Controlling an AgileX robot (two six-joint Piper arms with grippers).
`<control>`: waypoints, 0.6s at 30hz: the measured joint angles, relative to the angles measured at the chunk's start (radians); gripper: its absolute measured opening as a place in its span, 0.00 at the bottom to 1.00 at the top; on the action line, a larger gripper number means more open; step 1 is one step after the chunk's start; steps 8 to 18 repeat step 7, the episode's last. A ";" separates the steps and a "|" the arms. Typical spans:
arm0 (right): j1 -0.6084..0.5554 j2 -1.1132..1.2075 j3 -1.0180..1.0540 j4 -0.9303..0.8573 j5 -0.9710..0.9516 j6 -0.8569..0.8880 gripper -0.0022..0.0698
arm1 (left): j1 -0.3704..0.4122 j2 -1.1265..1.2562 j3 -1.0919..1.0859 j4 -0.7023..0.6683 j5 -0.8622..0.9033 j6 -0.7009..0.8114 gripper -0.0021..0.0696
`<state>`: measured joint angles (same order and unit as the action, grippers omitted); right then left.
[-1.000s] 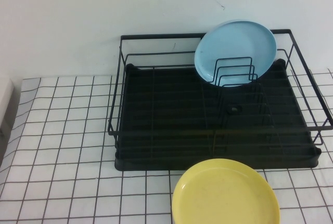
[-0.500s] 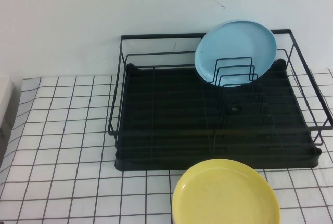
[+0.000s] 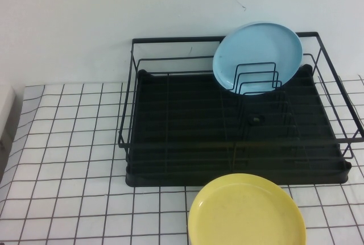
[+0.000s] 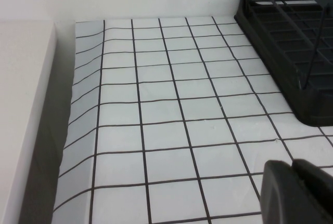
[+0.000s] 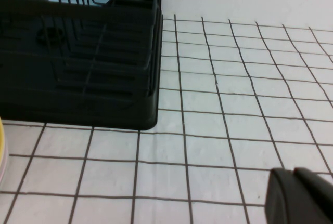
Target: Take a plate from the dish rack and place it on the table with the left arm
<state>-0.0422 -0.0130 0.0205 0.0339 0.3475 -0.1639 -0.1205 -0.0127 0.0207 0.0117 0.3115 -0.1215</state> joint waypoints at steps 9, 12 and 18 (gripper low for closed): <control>0.000 0.000 0.000 0.000 0.000 0.000 0.03 | 0.000 0.000 -0.002 0.000 0.003 0.000 0.03; 0.000 0.000 0.000 0.000 0.000 0.000 0.03 | 0.000 0.000 -0.002 0.000 0.003 0.000 0.03; 0.000 0.000 0.000 0.000 0.000 0.000 0.03 | 0.000 0.000 -0.002 0.000 0.003 0.000 0.03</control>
